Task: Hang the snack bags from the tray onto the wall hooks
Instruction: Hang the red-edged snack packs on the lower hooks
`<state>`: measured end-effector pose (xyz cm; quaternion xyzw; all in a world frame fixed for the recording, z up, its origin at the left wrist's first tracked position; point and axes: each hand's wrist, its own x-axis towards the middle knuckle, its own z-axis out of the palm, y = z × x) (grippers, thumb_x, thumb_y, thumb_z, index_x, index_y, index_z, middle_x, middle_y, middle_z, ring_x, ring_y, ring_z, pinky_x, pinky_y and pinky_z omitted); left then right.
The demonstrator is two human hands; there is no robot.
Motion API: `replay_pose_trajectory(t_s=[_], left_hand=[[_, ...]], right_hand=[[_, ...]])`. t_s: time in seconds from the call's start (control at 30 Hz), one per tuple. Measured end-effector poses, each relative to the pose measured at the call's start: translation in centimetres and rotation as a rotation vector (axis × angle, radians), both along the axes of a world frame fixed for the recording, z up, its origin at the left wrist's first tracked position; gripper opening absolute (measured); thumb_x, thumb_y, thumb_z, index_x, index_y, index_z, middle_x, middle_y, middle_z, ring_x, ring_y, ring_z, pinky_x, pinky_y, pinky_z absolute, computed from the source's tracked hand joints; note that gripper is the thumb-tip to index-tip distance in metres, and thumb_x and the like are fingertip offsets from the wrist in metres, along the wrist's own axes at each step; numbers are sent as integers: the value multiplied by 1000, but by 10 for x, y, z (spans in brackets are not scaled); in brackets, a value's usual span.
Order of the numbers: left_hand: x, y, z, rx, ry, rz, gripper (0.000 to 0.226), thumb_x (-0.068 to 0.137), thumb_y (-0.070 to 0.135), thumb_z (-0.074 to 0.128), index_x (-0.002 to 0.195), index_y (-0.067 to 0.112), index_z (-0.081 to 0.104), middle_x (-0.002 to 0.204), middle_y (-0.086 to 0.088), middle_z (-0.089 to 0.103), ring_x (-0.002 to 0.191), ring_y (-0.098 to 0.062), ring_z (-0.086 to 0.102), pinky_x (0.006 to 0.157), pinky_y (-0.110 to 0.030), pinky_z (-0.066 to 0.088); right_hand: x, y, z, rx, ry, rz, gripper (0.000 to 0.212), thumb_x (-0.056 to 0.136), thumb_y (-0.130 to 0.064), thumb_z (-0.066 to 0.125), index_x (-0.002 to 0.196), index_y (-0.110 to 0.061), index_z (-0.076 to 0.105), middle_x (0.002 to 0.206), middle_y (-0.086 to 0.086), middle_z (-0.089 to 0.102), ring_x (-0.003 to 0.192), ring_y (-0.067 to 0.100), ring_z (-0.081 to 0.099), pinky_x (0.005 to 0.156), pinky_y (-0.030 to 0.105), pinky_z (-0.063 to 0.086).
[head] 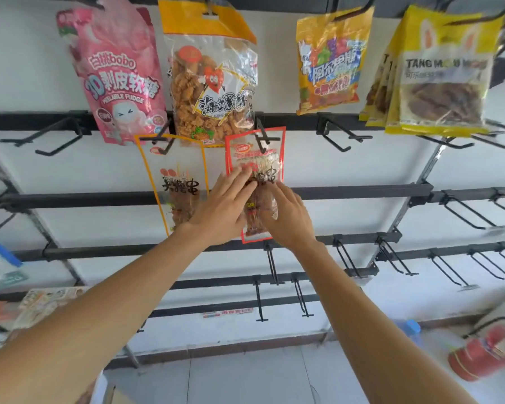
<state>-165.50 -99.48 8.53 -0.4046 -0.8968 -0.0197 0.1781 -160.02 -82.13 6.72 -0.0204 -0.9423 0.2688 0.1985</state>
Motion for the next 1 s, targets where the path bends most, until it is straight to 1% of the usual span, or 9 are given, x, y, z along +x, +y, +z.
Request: replay_pose_trajectory(t_s=[0.07, 0.17, 0.27, 0.33, 0.47, 0.7, 0.8, 0.9, 1.0], left_hand=[[16, -7, -4, -52, -98, 44, 70, 94, 17, 49, 157, 14, 17, 166, -8, 4, 153, -25, -6, 123, -46, -8], [49, -26, -15, -99, -192, 133, 65, 95, 21, 49, 155, 19, 24, 163, -4, 20, 151, -25, 9, 122, -49, -5], [87, -52, -31, -117, -240, 211, 62, 95, 20, 52, 153, 19, 29, 162, -6, 23, 150, -26, 14, 121, -47, 1], [114, -71, -41, -94, -274, 263, 62, 94, 21, 53, 152, 20, 31, 161, -6, 24, 149, -25, 16, 121, -46, 2], [162, -116, -59, -120, -358, 403, 62, 96, 24, 49, 154, 25, 27, 164, -1, 16, 151, -22, 11, 121, -47, -1], [224, -224, -79, -73, -512, 693, 68, 96, 31, 51, 156, 27, 20, 164, -2, 15, 151, -24, 14, 121, -47, 12], [244, -269, -88, -69, -486, 772, 67, 93, 34, 50, 155, 27, 24, 161, -2, 25, 146, -26, 26, 117, -47, 23], [263, -316, -96, -61, -490, 826, 62, 88, 37, 42, 148, 24, 35, 151, -6, 42, 135, -30, 42, 108, -48, 35], [278, -362, -109, -27, -556, 855, 66, 84, 38, 42, 147, 22, 39, 148, -8, 45, 133, -30, 46, 107, -46, 37]], right_hand=[[15, -1, -5, 31, -119, 62, 56, 96, -40, 54, 150, -29, 41, 159, -7, 35, 141, 29, 36, 113, 45, 35], [42, -10, -19, 84, -272, 124, 59, 97, -51, 52, 150, -31, 38, 164, -4, 21, 145, 31, 29, 114, 47, 31], [72, -29, -37, 102, -339, 177, 65, 97, -59, 46, 154, -31, 31, 167, -3, 12, 150, 31, 20, 118, 51, 27], [87, -45, -46, 93, -388, 217, 67, 98, -59, 44, 156, -29, 28, 167, 0, 12, 150, 31, 18, 119, 52, 24], [112, -83, -60, 126, -450, 341, 68, 98, -59, 42, 157, -28, 25, 166, 3, 17, 150, 33, 19, 118, 52, 24], [140, -184, -67, 200, -488, 562, 69, 99, -57, 44, 157, -27, 23, 165, 3, 18, 150, 33, 18, 118, 50, 22], [145, -235, -74, 240, -499, 636, 69, 99, -57, 44, 157, -28, 23, 166, 4, 17, 150, 33, 18, 120, 51, 21], [149, -287, -84, 263, -518, 705, 69, 98, -56, 46, 157, -27, 25, 164, 5, 21, 148, 34, 22, 118, 50, 23], [151, -337, -96, 275, -567, 766, 71, 97, -58, 46, 157, -28, 23, 164, 5, 22, 147, 34, 23, 117, 51, 27]])
